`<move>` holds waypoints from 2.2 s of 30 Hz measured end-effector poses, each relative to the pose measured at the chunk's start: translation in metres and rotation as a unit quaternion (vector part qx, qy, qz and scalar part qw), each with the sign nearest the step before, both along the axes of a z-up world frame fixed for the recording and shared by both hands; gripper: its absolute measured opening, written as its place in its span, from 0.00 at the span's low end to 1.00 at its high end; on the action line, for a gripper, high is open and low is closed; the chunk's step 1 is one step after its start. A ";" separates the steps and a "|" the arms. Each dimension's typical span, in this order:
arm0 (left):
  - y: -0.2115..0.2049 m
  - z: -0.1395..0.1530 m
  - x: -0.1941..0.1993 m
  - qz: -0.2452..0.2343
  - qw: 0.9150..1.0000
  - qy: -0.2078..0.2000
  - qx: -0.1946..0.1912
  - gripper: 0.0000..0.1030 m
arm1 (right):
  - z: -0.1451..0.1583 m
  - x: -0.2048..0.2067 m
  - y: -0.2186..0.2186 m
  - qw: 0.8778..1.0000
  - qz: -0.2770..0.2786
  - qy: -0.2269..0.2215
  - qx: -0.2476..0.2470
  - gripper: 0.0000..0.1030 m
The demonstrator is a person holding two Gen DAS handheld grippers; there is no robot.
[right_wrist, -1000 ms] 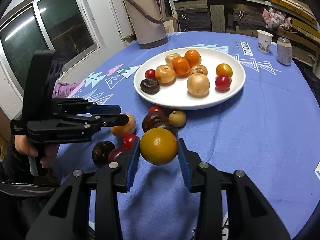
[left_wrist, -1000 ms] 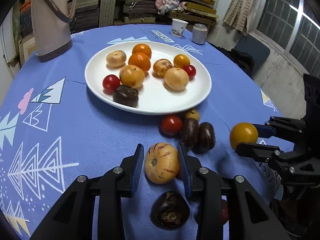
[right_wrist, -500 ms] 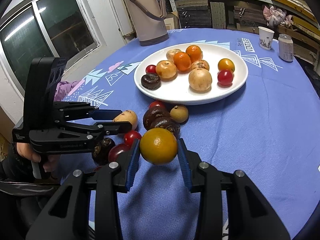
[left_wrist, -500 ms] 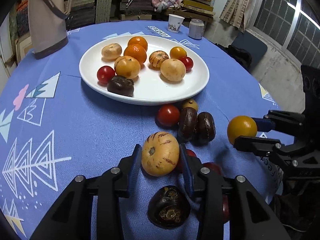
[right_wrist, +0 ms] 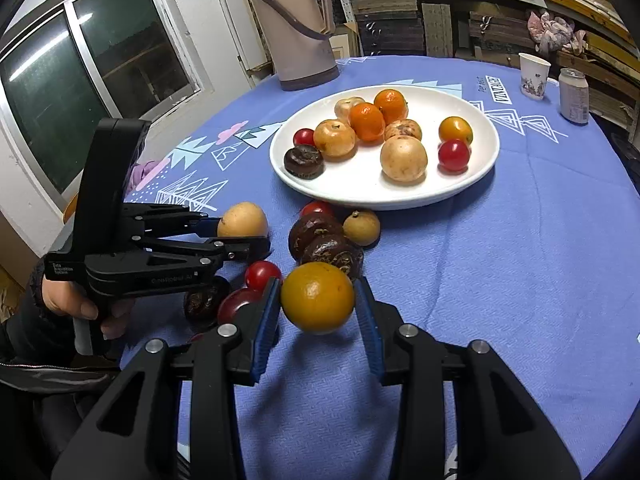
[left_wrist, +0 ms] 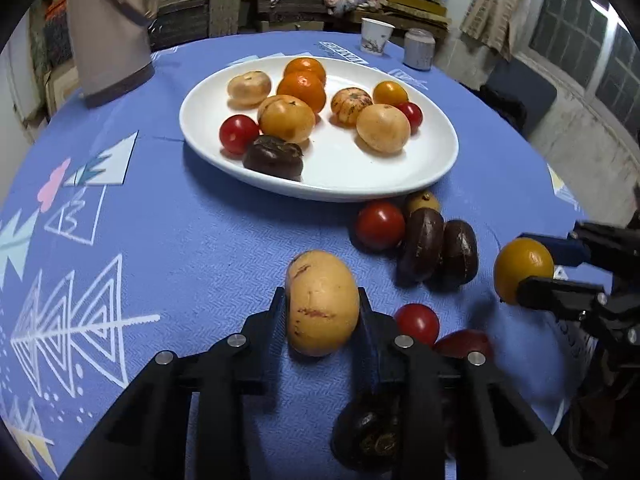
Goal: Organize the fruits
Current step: 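Lift and carry the speckled pear and yellow-orange fruit over the white plate with both tools, then lower both fruits onto the plate and open both tools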
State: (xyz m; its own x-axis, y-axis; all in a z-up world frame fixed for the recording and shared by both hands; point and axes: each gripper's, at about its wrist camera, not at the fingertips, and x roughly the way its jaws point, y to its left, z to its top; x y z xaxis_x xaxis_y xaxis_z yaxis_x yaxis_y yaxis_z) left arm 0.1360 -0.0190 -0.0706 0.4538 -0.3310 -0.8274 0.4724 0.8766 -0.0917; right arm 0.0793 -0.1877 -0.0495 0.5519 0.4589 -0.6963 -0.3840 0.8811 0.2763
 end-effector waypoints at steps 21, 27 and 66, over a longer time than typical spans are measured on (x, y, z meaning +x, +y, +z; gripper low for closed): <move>0.005 0.054 0.005 0.010 0.998 -0.055 -0.015 0.32 | 0.037 0.016 -0.006 0.999 -0.006 -0.047 0.003 0.36; -0.007 0.072 0.034 0.010 0.998 -0.065 -0.025 0.32 | 0.055 0.047 -0.008 0.997 -0.014 -0.071 -0.005 0.36; -0.032 0.053 0.042 0.027 0.999 -0.039 -0.011 0.68 | 0.025 0.051 -0.035 0.994 -0.082 -0.067 -0.033 0.95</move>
